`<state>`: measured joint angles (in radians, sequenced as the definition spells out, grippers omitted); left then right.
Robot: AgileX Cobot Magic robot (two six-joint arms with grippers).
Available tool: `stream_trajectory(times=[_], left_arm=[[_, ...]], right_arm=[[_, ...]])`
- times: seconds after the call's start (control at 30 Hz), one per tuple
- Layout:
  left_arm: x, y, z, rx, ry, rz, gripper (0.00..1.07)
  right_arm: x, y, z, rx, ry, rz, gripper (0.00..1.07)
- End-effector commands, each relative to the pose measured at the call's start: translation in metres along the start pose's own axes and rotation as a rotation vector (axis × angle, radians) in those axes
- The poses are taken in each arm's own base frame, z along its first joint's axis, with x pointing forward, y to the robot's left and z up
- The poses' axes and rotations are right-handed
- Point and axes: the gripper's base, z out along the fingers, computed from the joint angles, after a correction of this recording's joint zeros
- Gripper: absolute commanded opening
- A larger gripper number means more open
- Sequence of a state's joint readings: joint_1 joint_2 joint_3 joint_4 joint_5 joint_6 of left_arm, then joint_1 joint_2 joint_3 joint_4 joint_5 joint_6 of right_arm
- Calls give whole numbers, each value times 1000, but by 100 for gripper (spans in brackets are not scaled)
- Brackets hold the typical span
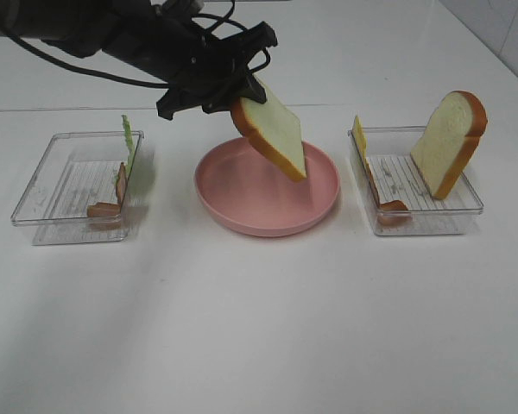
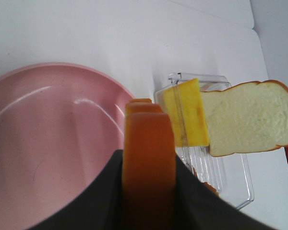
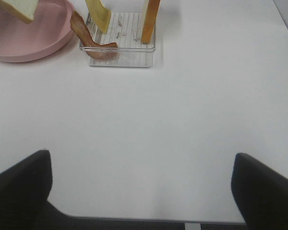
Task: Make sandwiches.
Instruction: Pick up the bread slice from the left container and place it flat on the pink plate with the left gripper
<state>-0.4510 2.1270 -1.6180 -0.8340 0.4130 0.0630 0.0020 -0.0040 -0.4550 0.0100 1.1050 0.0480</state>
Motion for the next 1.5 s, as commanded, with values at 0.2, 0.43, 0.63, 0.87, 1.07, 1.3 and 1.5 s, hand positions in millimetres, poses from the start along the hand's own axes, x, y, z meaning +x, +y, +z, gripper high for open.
stream_trajectory(times=[0.2,0.43,0.63,0.87,1.07,1.3,1.5], left_arm=[[8,12,19,-16,13,-37,3],[7,18,25,-31,-11,-42,3],[11,26,34,-49,-13,-50,3],[13,29,38,-50,-7,-73,3],[13,29,38,-49,-6,-73,3],[13,28,38,-36,-3,-131,3],[14,26,38,-9,2,-203,3]], right_arm=[[3,0,-3,-1,-37,6,99],[3,0,-3,-1,-37,6,99],[3,0,-3,-1,-37,6,99],[3,0,-3,-1,-37,6,99],[3,0,-3,-1,-37,6,99],[3,0,-3,-1,-37,6,99],[3,0,-3,-1,-37,6,99]])
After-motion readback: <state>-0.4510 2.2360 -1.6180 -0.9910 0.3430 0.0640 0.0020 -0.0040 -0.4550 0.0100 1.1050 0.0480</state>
